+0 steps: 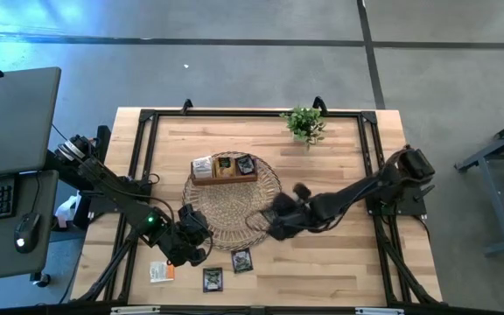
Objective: Pick & Place Tea
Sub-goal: Put the violet tea packet into the right compartment of the wooden organizer
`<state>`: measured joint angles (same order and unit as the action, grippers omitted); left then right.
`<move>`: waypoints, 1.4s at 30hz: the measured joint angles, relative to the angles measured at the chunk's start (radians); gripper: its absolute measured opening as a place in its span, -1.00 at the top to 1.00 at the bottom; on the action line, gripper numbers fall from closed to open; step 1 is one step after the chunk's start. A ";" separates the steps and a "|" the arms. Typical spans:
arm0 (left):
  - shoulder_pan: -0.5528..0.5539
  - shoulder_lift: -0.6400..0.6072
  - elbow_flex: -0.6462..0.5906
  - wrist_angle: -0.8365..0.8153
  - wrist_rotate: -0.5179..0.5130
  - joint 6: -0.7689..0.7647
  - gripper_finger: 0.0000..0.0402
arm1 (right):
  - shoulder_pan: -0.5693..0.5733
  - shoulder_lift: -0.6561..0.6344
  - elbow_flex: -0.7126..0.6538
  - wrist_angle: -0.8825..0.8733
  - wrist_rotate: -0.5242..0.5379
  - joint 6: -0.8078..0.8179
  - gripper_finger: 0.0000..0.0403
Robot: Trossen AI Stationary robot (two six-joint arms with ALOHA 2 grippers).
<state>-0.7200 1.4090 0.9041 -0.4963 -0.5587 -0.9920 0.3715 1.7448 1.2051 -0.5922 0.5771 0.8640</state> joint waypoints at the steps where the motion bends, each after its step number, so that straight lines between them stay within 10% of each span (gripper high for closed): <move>1: 0.000 0.000 0.000 0.000 0.000 0.000 0.99 | -0.006 -0.003 0.002 0.045 0.107 -0.020 0.97; 4: 0.000 0.000 0.000 0.000 0.000 0.000 0.99 | -0.034 0.008 -0.001 0.212 0.364 -0.131 0.98; 8: 0.000 0.000 0.000 0.002 -0.001 0.000 0.99 | -0.108 0.062 -0.031 0.502 0.459 -0.249 0.98; 16: 0.000 0.000 0.000 0.000 -0.023 0.000 0.99 | -0.244 0.223 -0.045 0.823 0.404 -0.328 0.99; 28: 0.000 0.000 0.000 0.000 -0.024 0.000 0.99 | -0.320 0.234 -0.043 0.811 0.247 -0.343 0.93; 42: 0.000 0.000 0.000 -0.001 -0.025 0.000 0.99 | -0.320 0.234 -0.043 0.819 0.303 -0.359 0.56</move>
<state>-0.7203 1.4090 0.9040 -0.4976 -0.5835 -0.9920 0.0517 1.9788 1.1622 0.2267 0.8799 0.5050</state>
